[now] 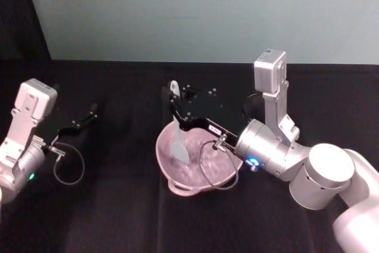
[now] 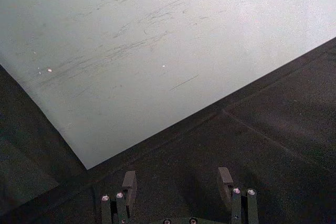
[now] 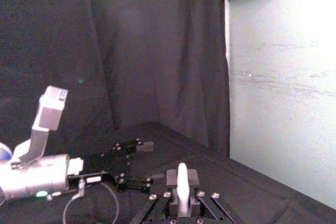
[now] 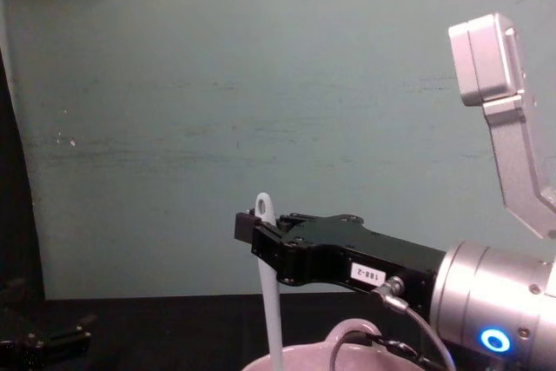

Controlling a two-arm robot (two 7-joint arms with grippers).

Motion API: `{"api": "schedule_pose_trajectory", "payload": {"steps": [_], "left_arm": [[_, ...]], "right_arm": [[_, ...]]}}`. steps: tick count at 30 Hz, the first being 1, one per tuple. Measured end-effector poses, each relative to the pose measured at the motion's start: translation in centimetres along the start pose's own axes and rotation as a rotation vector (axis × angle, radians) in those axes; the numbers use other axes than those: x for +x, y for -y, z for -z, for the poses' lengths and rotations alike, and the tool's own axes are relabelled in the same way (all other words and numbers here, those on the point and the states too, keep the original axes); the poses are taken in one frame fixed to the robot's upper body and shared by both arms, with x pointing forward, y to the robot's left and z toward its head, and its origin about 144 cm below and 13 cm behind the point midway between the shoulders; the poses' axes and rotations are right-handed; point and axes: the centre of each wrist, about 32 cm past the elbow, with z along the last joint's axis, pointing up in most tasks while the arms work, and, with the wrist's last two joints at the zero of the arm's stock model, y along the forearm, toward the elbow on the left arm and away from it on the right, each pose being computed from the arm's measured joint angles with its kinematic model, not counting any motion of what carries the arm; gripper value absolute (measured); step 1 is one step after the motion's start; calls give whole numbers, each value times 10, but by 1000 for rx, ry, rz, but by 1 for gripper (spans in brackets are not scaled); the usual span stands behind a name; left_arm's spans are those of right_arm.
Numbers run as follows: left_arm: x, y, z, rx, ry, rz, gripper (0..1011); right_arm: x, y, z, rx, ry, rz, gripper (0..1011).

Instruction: Use the one hand to pick up the spoon and stir the clear water in the bowl.

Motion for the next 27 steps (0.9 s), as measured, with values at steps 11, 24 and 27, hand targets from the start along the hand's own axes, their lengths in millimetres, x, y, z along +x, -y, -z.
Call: {"api": "schedule_pose_trajectory", "payload": {"steps": [11,24,27], "left_arm": [[0,0,0,0,0,0,1011],[0,0,0,0,0,0,1011],[0,0,0,0,0,0,1011]], "right_arm": [[24,-4,10,16,-17,82,113],[33,31,2,25,22,194,113],[32,36,0,19,30,198,113]]}}
